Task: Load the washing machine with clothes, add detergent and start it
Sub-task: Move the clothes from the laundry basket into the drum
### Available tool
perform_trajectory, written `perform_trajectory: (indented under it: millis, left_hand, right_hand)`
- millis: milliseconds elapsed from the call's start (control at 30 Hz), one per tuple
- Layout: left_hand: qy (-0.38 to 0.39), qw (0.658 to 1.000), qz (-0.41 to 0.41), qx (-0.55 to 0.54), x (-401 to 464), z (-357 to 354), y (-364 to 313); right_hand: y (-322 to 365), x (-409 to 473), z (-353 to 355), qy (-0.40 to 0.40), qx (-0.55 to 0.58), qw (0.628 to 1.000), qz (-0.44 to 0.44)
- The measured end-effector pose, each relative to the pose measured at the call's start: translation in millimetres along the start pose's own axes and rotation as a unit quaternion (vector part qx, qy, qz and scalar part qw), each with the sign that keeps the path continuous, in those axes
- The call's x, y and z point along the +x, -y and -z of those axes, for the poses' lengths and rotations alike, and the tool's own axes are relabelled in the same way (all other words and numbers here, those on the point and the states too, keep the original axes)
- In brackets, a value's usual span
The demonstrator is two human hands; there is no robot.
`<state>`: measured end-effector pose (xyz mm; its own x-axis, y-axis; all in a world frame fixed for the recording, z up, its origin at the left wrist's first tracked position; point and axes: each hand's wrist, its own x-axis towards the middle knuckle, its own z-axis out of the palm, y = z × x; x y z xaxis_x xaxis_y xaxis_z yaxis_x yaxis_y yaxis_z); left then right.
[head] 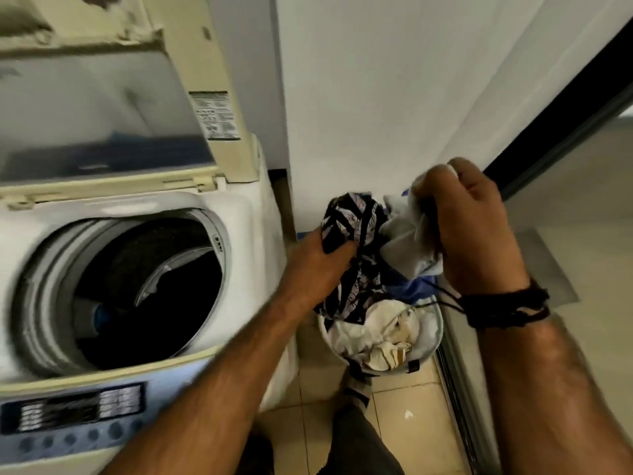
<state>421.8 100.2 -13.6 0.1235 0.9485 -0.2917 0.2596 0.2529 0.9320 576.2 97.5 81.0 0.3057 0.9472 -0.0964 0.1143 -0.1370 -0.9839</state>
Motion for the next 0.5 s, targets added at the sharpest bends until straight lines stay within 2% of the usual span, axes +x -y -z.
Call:
perform_trajectory:
  millis: [200,267,300,367,400,433,500]
  left_hand:
    - [-0.134,0.988,-0.076,-0.013,-57.9,136.5,-61.1]
    - [-0.178,0.977,-0.114,-0.021,-80.7,185.7,-73.8]
    - [-0.168,0.976,-0.133,-0.043,-88.4,207.0,-76.2]
    - [-0.093,0.978,-0.169,-0.079,-108.1,254.0,-71.4]
    - [-0.060,0.980,-0.181,-0.057,-117.5,273.5,-67.7]
    - [-0.054,0.981,-0.185,-0.012,-123.7,290.3,-63.8]
    - [-0.108,0.974,-0.194,0.047,-128.6,312.2,-60.7]
  right_hand:
    - [126.7,-52.5,-86.1,0.121,0.003,0.980,0.155]
    - [152.6,-67.7,-125.0,0.184,0.078,0.963,0.180]
    - [161.0,-72.1,-143.0,0.209,0.114,0.953,0.186]
    - [171.8,-82.3,-186.2,0.258,0.173,0.935,0.173]
    - [173.8,-87.9,-207.8,0.291,0.216,0.920,0.146]
    - [174.9,-96.0,-227.9,0.320,0.251,0.906,0.119]
    - [173.6,-109.0,-264.1,0.376,0.287,0.877,0.083]
